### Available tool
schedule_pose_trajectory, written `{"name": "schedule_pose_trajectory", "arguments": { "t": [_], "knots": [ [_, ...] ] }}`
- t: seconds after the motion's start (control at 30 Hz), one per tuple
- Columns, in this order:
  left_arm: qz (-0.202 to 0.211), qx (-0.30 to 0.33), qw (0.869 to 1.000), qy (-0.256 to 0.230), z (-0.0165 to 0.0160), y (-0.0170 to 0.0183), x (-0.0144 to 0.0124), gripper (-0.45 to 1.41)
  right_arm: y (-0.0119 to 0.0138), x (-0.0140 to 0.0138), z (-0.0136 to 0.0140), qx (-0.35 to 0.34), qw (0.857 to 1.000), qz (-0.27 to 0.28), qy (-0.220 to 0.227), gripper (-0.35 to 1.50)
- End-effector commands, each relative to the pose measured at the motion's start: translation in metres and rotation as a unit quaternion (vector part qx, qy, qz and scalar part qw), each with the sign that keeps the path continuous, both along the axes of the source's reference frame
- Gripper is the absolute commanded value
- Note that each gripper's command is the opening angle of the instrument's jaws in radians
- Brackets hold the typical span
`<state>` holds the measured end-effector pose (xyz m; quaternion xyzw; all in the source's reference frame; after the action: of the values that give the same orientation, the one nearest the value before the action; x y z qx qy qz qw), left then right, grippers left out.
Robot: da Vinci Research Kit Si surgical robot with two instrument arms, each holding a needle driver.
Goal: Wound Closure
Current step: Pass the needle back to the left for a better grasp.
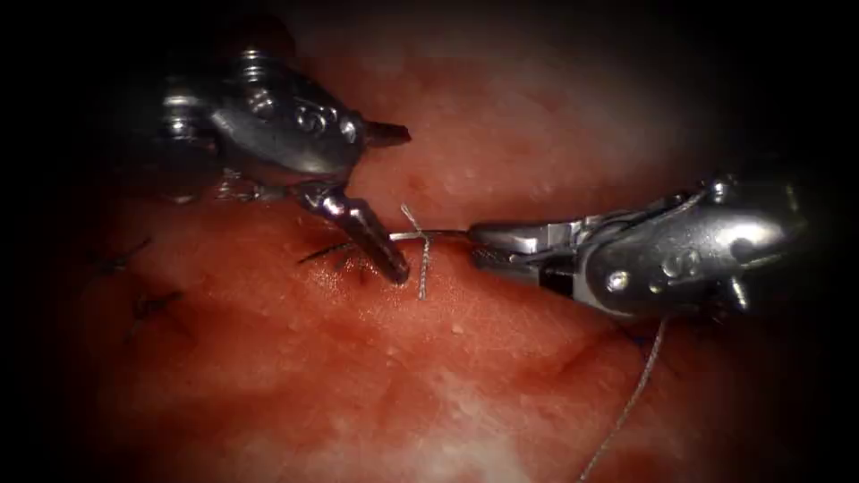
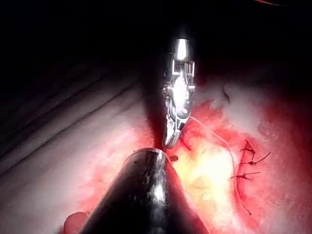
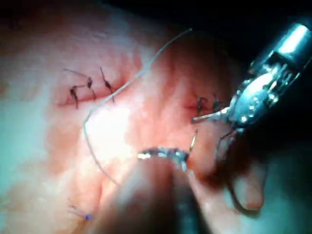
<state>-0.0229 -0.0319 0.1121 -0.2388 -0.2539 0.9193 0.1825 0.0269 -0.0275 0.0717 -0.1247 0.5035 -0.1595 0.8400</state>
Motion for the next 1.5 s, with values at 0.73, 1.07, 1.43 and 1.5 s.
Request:
{"name": "schedule_pose_trajectory", "arguments": {
  "t": [0.73, 1.07, 1.43, 1.5],
  "knots": [
    [0.048, 0.045, 0.997, 0.039, 0.0033, -0.0026, 0.0, 0.76, -0.0016, 0.0032, -0.0019, -0.13, 0.99, -0.055, -0.006, -0.35],
    [0.05, 0.05, 0.997, 0.042, 0.0033, -0.0026, 0.0008, 0.61, -0.0018, 0.0032, -0.0021, -0.134, 0.989, -0.054, -0.006, -0.35],
    [0.049, 0.053, 0.997, 0.042, 0.0037, -0.0016, 0.0015, -0.45, -0.002, 0.0032, -0.0023, -0.134, 0.99, -0.054, -0.006, -0.35],
    [0.047, 0.052, 0.997, 0.044, 0.0037, -0.0015, 0.0016, -0.45, -0.002, 0.0032, -0.0023, -0.134, 0.99, -0.054, -0.006, -0.35]
  ]
}}
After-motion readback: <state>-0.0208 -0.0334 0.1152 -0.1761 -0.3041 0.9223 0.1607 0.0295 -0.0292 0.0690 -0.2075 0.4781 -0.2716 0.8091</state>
